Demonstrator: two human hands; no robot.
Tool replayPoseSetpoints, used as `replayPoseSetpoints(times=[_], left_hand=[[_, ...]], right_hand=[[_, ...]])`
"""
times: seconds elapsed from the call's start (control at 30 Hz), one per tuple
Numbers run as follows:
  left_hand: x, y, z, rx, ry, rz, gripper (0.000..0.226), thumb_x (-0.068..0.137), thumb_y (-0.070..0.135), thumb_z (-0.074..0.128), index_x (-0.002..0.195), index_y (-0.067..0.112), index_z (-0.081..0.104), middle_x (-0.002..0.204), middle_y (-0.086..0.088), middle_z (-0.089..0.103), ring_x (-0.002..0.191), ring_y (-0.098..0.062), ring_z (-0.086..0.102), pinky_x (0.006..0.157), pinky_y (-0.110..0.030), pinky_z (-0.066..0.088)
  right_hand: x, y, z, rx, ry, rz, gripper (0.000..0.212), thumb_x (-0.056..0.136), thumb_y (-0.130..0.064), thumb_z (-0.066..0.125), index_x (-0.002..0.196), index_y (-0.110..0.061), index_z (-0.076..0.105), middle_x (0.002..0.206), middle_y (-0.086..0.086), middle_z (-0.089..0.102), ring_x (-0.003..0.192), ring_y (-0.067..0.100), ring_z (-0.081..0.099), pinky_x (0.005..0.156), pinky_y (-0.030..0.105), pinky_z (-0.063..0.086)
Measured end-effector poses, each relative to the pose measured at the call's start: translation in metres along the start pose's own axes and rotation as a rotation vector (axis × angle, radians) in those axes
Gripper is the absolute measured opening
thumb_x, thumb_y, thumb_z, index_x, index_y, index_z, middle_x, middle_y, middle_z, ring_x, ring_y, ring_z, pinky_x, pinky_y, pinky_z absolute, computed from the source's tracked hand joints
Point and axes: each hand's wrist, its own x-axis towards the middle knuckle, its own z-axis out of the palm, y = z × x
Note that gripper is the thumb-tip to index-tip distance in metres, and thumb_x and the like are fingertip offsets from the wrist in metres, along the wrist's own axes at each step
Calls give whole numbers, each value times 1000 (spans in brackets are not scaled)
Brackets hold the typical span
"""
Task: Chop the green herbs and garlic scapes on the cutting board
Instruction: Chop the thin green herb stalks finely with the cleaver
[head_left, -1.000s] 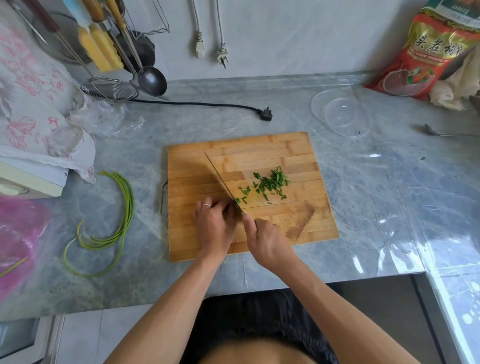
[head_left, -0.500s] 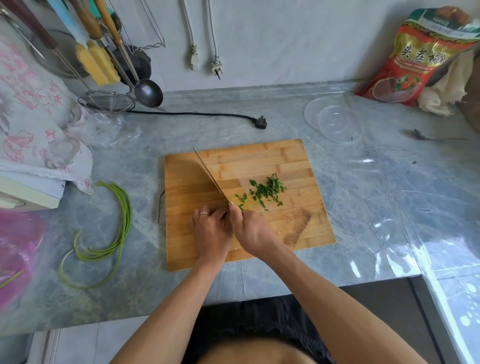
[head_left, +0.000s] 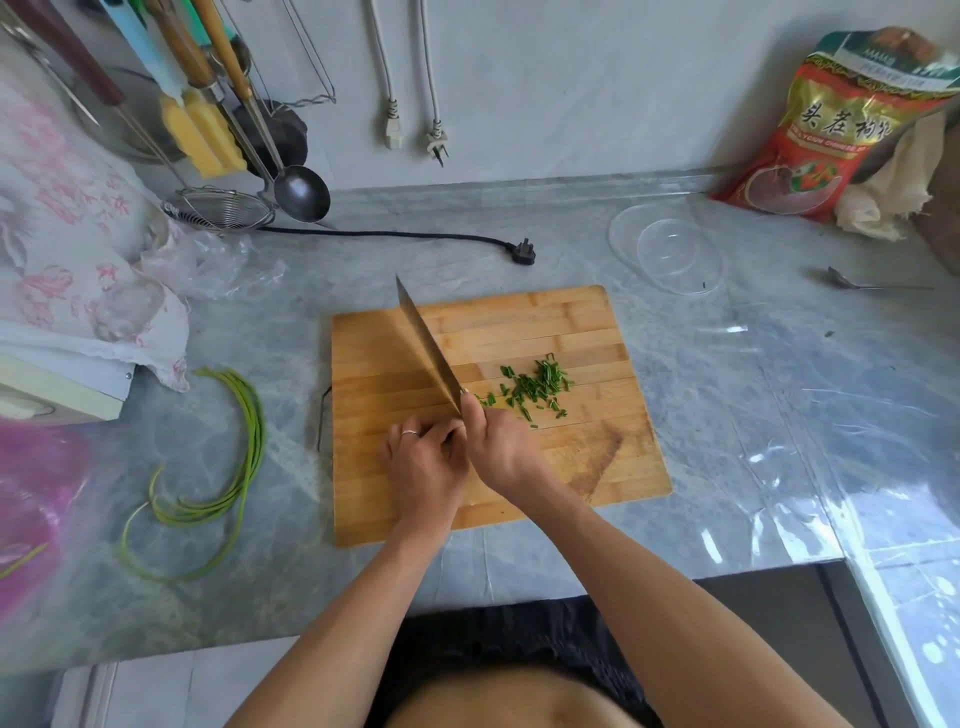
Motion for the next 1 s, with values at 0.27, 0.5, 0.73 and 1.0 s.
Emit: replayPoseSetpoints(times=[0.27,0.5,0.73,1.0], left_hand=[[-1,-2,-6,-8,30,77,6,86,21,72,91,23,77,90,2,65,83,-25,53,77,-42,43],[5,-4,-12,43,-29,178,9,86,19,72,90,26,77,87,2,65,84,-22,55,76,-40,44],[3,-13,-17,26,-1,137,11,85,16,72,93,22,76,91,3,66,85,-22,55,78,-39,45],[0,-15,-18,13,14,92,7,86,18,71,90,20,76,89,3,65,85,-22,52,77,-39,44]], right_hand=[[-3,13,-9,215,103,24,62,102,-54,20,58,-13,37,48,1,39,44,16,35,50,32,33],[-18,12,-39,301,21,59,61,100,-58,25,67,-10,43,51,4,37,38,13,31,38,21,30],[-39,20,-26,274,-89,165,61,96,-64,27,70,-14,50,49,-4,46,40,14,43,44,25,40],[-42,21,-21,266,-170,218,62,97,-64,25,73,-13,50,54,0,47,42,13,42,44,25,41]])
